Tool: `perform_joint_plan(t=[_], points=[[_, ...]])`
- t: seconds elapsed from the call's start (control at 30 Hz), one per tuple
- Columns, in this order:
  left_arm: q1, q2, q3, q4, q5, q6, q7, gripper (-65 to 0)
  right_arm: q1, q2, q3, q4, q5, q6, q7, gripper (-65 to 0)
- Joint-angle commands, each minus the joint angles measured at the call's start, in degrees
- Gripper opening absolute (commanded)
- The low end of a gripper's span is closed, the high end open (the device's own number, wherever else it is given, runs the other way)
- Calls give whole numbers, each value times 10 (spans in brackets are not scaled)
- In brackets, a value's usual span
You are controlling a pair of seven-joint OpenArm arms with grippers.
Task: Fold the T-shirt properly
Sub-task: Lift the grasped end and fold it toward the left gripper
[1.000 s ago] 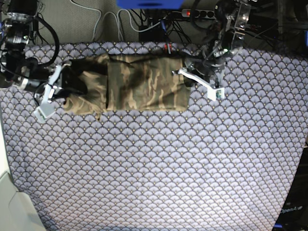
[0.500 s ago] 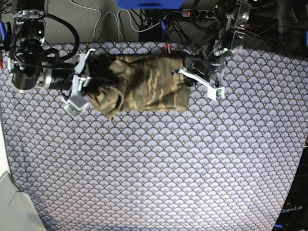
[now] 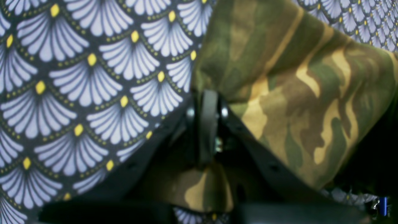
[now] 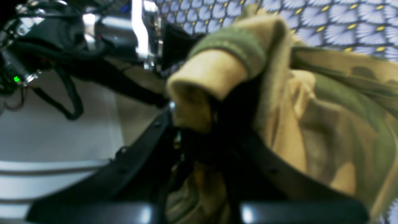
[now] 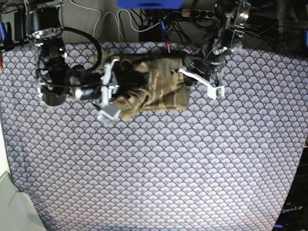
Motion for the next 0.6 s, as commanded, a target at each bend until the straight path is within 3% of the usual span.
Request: perform_joint_plan(t=[0.0, 0.33, 0.57], points=[[11, 1, 3, -3, 1, 10, 48, -649, 15, -7, -4, 1, 22, 2, 19, -648], [35, -7, -3, 102, 2, 13, 52, -649, 41, -16, -86, -37, 22, 2, 70, -648], [49, -8, -76, 116, 2, 9, 86, -649, 47, -13, -93, -39, 21, 2, 84, -648]])
